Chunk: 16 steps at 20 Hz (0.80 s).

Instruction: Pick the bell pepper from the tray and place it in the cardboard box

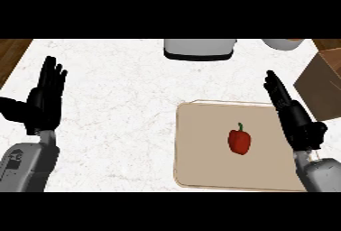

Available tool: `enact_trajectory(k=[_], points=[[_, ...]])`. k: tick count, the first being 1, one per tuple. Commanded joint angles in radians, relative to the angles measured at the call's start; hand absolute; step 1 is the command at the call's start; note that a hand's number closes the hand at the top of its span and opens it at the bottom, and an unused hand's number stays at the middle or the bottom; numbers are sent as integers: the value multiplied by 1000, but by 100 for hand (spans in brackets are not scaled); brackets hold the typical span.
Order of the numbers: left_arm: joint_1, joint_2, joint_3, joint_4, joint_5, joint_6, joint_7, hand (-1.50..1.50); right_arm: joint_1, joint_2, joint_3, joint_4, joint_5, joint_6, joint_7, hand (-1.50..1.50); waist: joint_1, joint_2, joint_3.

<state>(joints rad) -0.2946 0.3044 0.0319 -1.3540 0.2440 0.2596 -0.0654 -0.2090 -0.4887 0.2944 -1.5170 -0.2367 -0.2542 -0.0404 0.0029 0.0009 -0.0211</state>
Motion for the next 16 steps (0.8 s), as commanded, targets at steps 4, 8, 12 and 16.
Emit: enact_trajectory(k=[4,8,12,16], points=[[119,52,15,-52,73,-106,87,0,174,95,-210,-51,-265,48,-164,-150,-20,-11,26],[179,41,-13,-43,91,-131,138,0,233,163,-426,15,-265,-220,-235,-150,-65,-15,27],[224,96,5,-105,133,-197,187,0,401,301,-432,-95,-263,-102,-599,-150,-34,-14,25],[268,39,-39,-200,103,-164,193,0,529,266,-372,-234,-170,-52,-638,-150,-12,-5,21]])
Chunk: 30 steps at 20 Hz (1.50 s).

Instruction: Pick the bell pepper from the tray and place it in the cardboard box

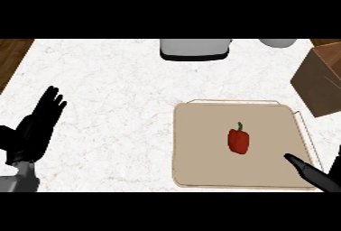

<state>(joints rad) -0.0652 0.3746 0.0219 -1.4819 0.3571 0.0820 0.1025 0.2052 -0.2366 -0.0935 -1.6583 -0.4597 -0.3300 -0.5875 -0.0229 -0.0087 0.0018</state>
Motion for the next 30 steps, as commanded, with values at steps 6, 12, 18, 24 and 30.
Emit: enact_trajectory(k=[6,12,18,24,30], points=[[3,3,-12,-66,10,-4,66,0,224,-296,95,-133,284,4,234,-150,25,11,-7],[48,20,-14,-127,11,-28,75,0,255,-522,122,-276,383,63,590,-150,39,9,-7],[15,8,-10,-144,7,-10,115,0,31,-568,230,-373,396,130,1001,-150,45,12,-4],[93,-17,15,-138,-9,-51,62,0,-30,-506,249,-322,357,240,1098,-150,28,9,-2],[64,17,82,-220,31,-65,190,0,-140,-453,258,-311,382,328,1237,-150,28,8,-2]])
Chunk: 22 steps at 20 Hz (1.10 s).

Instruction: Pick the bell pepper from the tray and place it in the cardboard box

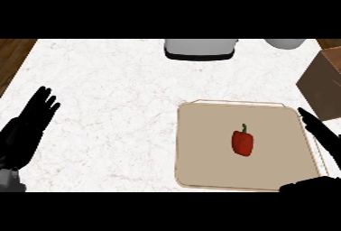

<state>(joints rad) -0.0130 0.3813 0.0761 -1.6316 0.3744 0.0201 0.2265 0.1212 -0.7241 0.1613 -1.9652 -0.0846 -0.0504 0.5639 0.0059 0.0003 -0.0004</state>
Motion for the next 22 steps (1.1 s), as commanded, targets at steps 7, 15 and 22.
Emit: enact_trajectory(k=[7,15,22], points=[[-75,-66,-1,17,-100,43,46,0,13,154,10,43,130,89,-11,-150,-10,-1,0],[-61,-67,81,92,-86,-72,-32,0,-70,244,-61,97,199,168,-29,-150,-7,0,0],[-24,-98,72,-30,-74,-72,65,0,-152,295,-55,202,298,210,-5,-150,-4,0,0]])
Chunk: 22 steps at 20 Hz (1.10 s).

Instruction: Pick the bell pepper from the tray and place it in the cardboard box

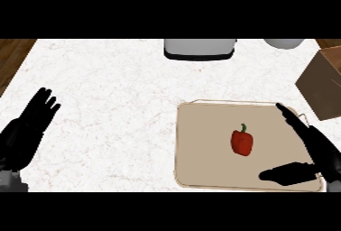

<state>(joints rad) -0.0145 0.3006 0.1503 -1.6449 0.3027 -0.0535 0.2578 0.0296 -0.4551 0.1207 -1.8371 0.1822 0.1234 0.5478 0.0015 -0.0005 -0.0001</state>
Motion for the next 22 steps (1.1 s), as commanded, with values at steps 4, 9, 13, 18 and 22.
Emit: enact_trajectory(k=[4,9,13,18,22], points=[[34,-26,25,6,-30,-39,-55,0,-33,75,28,-23,91,54,99,-150,1,0,0],[-5,-74,-3,16,-69,-6,-11,0,-113,128,-9,86,128,77,89,-150,0,1,0],[-58,-54,29,52,-73,-17,5,0,-85,131,-29,86,142,126,91,-150,-2,1,0],[7,-70,48,40,-60,-64,-48,0,-27,211,49,51,246,87,91,-150,-2,0,0],[17,-92,16,-77,-83,-27,53,0,-133,179,-55,179,204,168,59,-150,2,0,0]])
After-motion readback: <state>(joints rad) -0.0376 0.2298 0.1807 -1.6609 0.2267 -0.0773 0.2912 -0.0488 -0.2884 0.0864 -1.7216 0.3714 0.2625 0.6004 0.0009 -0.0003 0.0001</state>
